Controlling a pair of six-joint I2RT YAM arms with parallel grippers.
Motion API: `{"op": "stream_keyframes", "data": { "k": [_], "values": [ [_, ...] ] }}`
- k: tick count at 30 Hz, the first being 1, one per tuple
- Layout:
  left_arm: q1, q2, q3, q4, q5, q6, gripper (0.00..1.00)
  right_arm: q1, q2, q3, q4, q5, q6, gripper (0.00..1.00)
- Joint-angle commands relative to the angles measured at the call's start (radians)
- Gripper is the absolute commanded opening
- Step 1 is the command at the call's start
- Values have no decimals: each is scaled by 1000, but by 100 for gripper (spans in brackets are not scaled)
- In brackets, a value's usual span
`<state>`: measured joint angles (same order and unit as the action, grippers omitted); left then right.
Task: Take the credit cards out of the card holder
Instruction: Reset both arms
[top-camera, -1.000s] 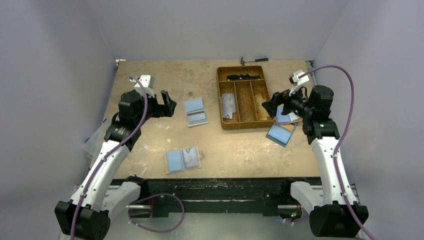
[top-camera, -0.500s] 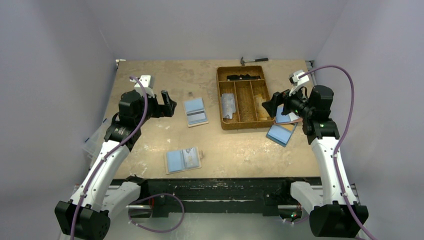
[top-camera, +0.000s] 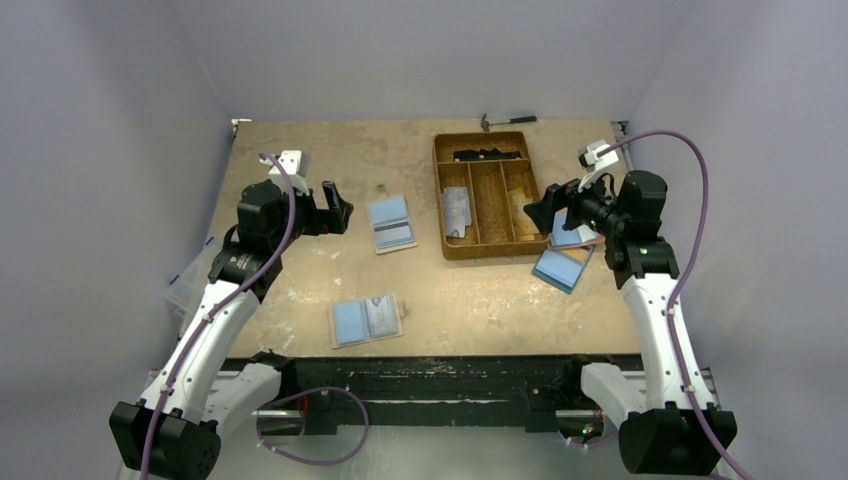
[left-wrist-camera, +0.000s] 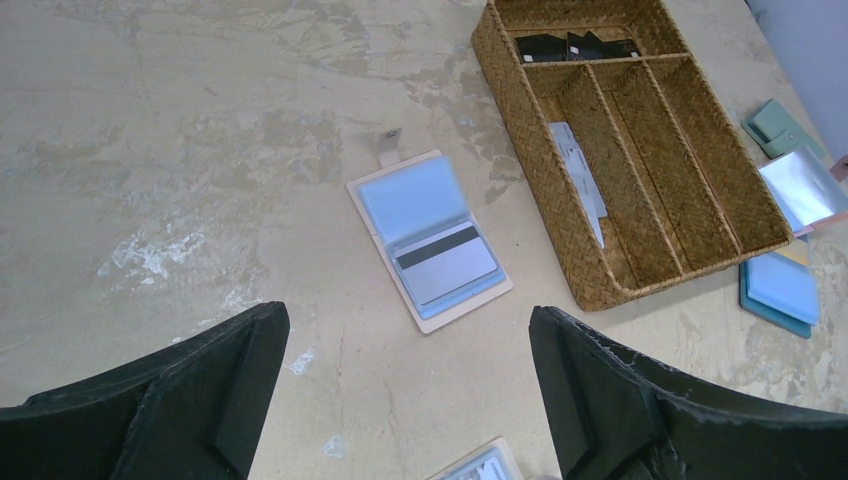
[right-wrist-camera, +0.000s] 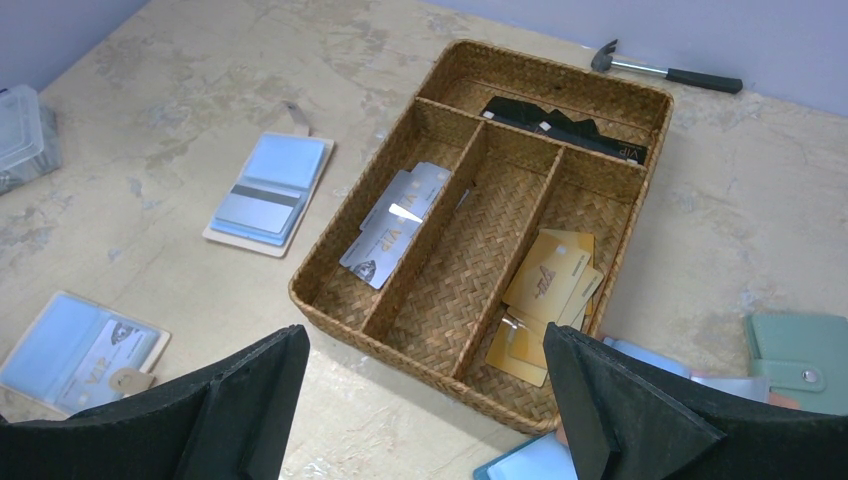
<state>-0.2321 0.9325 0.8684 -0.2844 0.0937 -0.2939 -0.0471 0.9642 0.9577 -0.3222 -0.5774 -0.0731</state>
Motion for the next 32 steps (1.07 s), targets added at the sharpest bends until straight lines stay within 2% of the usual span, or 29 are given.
{"op": "stream_keyframes", "data": {
  "k": [1, 32],
  "values": [
    [-1, -15, -5, 42, 9, 19, 99, -5, -5, 27, 21, -16, -11, 99],
    [-1, -17, -5, 42, 9, 19, 99, -5, -8, 10, 38, -8, -16, 99]
  ]
}}
